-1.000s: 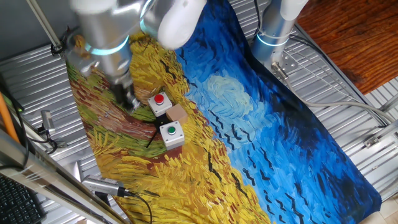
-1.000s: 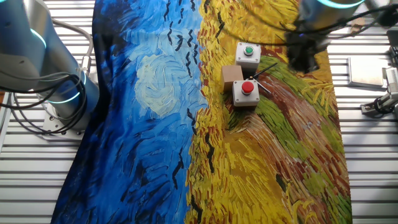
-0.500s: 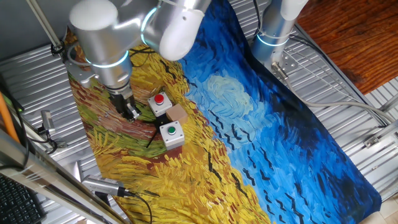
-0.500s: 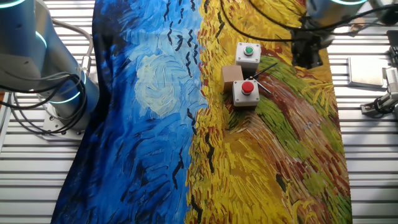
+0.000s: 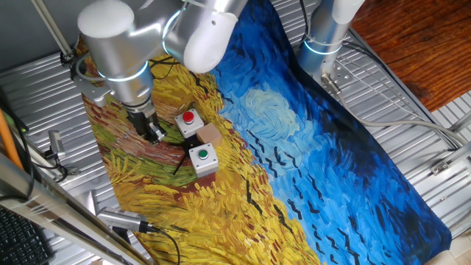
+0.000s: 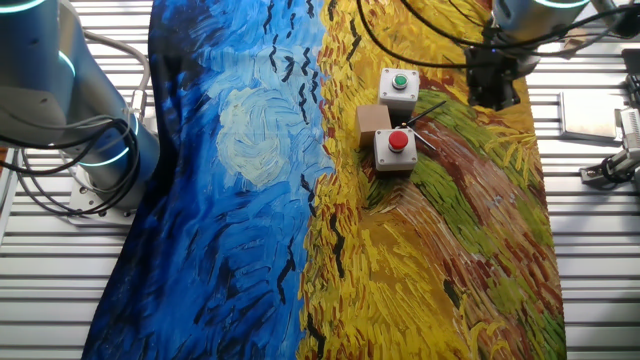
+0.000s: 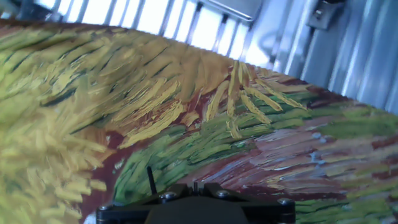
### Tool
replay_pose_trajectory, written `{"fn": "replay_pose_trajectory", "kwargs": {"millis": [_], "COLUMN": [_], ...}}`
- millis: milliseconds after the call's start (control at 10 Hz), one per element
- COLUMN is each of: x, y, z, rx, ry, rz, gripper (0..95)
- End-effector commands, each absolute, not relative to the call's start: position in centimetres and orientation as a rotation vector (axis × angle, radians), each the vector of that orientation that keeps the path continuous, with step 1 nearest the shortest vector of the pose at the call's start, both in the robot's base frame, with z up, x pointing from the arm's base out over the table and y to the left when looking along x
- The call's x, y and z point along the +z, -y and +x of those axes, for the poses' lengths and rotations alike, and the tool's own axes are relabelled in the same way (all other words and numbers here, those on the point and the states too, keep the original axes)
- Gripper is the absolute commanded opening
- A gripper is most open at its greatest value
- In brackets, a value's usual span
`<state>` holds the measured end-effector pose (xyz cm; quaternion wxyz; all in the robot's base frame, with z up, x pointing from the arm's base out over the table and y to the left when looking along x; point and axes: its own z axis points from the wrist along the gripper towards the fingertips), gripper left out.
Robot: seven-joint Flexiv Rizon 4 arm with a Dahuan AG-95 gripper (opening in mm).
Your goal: Turn the hands of a clock
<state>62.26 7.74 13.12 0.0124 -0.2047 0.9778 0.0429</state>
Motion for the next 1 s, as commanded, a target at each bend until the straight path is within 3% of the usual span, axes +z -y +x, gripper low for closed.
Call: {"fn": "replay_pose_trajectory", "kwargs": {"millis": [100, 500, 1000], "x": [12.5, 11.3, 10.9], "y": [-9.5, -13.9, -15.0], "z": [62.5, 62.2, 61.6], "rx": [0.135, 0.136, 0.171], "ry": [-3.099, -3.145, -3.129], "rz": [-0.63, -0.499, -0.555], "gripper": [0.0, 0.0, 0.0]}}
